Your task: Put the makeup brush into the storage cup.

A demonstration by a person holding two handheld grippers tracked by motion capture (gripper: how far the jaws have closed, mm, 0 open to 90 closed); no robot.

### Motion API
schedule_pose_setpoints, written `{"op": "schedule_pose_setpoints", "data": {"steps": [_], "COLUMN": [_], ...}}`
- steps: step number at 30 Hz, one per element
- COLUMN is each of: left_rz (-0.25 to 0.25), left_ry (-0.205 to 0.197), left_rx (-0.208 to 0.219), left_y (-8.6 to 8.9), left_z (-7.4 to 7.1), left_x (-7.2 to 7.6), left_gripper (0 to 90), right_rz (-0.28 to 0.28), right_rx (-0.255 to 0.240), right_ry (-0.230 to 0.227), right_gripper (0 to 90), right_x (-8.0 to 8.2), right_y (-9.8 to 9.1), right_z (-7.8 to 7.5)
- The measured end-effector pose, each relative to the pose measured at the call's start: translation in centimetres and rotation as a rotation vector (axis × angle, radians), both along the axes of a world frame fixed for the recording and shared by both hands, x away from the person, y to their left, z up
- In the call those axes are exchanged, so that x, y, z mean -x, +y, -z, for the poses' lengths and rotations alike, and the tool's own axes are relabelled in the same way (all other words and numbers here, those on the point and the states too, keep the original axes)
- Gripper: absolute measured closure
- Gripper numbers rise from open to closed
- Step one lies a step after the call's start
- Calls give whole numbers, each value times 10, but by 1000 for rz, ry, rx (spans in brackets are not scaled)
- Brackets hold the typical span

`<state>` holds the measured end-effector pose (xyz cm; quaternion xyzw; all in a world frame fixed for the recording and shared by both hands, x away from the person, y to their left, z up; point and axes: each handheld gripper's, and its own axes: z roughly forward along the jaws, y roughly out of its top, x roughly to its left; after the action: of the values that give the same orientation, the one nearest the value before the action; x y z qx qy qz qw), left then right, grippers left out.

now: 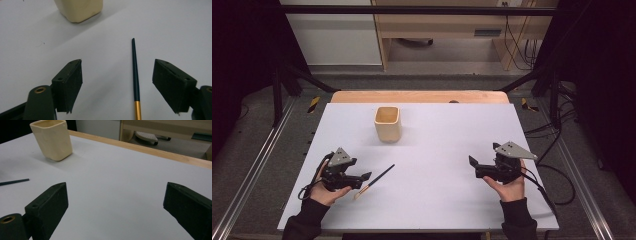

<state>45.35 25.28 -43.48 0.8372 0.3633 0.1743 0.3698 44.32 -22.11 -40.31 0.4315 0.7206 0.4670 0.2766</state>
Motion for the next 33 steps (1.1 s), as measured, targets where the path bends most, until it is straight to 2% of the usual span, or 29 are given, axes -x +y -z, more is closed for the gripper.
{"op": "schedule_pose_setpoints", "data": {"steps": [8,9,19,33], "left_rz": [29,41,84,109], "left_ry": [32,40,80,139], "left_rx": [-41,-61,-122,-164], "left_y": [-9,-11,-22,-30], "left_z": [6,7,14,22], "left_x": [0,-1,-2,-2], "left_gripper": [332,345,467,660], "right_rz": [-5,-5,-7,-10], "right_rx": [7,8,15,22], "right_ry": [7,8,14,13], "right_gripper": [62,62,61,61], "right_x": [-1,-1,-1,-2], "right_y": [1,1,2,2], "right_z": [1,1,2,3]}}
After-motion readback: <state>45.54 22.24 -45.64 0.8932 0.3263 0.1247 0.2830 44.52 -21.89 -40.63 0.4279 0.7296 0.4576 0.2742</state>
